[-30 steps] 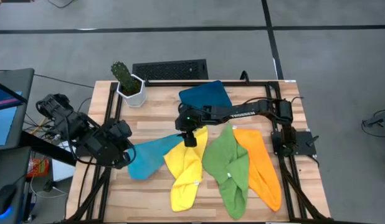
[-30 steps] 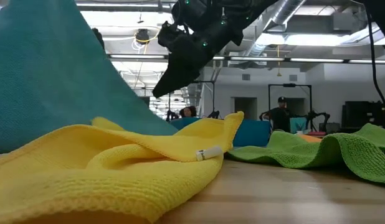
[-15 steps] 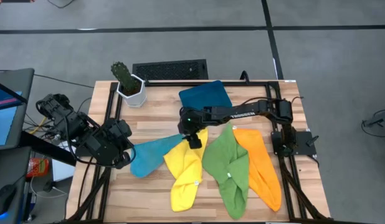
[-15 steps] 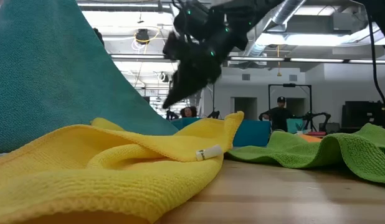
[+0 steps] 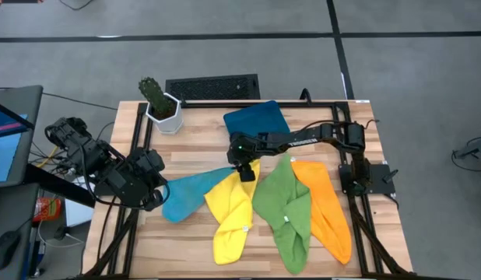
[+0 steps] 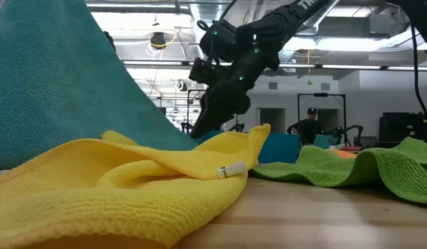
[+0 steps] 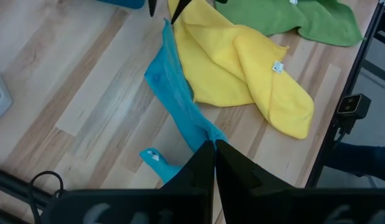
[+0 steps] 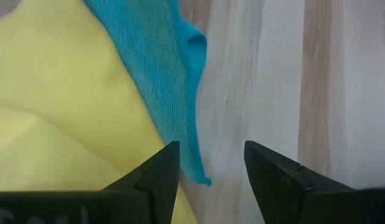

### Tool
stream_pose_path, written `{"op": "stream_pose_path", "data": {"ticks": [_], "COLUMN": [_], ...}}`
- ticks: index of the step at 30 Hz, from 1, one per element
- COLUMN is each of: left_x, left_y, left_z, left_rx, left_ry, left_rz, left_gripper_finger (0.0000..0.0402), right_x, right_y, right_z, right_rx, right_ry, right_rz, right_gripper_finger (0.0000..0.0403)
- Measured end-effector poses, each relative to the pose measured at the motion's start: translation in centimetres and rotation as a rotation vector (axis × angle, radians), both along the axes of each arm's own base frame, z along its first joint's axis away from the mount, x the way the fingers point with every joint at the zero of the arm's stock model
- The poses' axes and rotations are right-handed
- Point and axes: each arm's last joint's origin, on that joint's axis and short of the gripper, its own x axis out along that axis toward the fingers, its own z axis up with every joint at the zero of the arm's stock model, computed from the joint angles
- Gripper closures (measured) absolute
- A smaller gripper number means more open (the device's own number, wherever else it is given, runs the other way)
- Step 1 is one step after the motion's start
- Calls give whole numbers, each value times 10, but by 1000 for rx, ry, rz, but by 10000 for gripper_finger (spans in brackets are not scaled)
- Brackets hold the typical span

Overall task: Fold microfiber towels
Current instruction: Fold the blue microfiber cloth

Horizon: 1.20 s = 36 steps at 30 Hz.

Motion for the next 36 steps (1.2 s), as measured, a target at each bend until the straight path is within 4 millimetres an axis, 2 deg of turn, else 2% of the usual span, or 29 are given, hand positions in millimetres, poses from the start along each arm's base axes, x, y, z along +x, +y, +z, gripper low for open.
{"op": "stream_pose_path", "data": {"ticks": [6,13,18,25,30,33,36], "left_x": [0,0,0,0,0,0,1], "left_y": [0,0,0,0,0,0,1], "left_z": [0,0,0,0,0,0,1], "left_rx": [0,0,0,8,10,18,33], "left_ry": [-1,-1,-2,-4,-4,-10,-22], "left_rz": [0,1,1,-5,-8,-4,5], "left_gripper_finger": [401,401,401,401,401,401,401], "right_x": [3,7,7,9,11,14,13], "right_y": [4,4,6,2,2,2,2], "right_z": [1,-28,-28,-18,-13,-2,20], "right_rx": [-3,33,27,20,18,21,24], "right_ry": [-34,47,54,56,69,90,132], "right_rz": [10,-1,-10,-18,-16,-16,-15], "right_gripper_finger": [198,199,223,303,380,388,392]}}
